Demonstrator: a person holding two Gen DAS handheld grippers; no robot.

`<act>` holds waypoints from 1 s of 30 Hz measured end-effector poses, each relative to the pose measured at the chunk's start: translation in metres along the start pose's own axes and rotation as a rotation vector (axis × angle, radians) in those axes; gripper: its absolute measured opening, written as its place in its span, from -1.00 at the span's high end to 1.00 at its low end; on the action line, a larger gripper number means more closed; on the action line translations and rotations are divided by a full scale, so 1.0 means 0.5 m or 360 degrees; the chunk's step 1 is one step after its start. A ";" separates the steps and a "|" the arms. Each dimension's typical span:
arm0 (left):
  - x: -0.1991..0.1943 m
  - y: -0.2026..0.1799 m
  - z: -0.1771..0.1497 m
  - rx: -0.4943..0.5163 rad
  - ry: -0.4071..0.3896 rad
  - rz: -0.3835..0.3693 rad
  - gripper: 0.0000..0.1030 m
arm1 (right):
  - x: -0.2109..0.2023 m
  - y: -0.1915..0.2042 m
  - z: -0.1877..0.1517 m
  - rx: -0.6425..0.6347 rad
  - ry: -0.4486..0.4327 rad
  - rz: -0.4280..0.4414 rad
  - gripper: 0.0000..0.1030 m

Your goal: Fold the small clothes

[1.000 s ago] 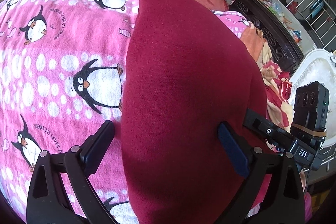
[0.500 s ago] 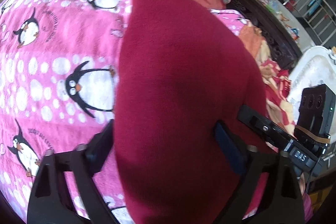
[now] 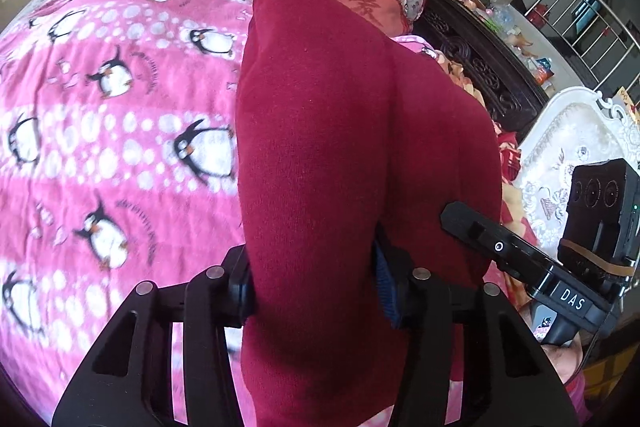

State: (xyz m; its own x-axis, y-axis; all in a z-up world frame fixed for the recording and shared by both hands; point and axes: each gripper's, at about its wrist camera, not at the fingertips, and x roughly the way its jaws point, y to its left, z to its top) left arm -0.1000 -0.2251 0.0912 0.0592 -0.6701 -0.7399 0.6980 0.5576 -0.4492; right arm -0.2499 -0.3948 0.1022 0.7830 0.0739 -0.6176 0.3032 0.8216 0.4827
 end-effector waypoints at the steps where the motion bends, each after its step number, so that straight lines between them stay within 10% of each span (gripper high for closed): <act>1: -0.015 0.003 -0.008 -0.0004 0.0018 0.0015 0.08 | -0.004 0.012 -0.007 0.0020 0.0025 0.0020 0.07; 10: -0.087 0.077 -0.132 -0.0059 0.0169 0.0162 0.07 | 0.033 0.084 -0.116 0.0092 0.0275 0.0152 0.07; 18: -0.078 0.117 -0.180 -0.0141 0.0158 0.0261 -0.11 | 0.046 0.075 -0.143 0.0033 0.0314 -0.0101 -0.09; 26: -0.108 0.107 -0.178 -0.0131 0.0034 0.0388 -0.15 | -0.013 0.237 -0.153 -0.0457 0.0276 0.0112 0.07; 30: -0.128 0.094 -0.187 -0.0083 -0.0032 0.0496 -0.15 | 0.039 0.257 -0.208 -0.0567 0.0368 -0.0005 0.29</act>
State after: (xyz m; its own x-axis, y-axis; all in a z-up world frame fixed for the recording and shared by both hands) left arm -0.1377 -0.1100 0.0707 0.2792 -0.4721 -0.8362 0.6064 0.7619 -0.2277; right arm -0.2521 -0.2290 0.0879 0.6276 0.1629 -0.7613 0.0668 0.9630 0.2611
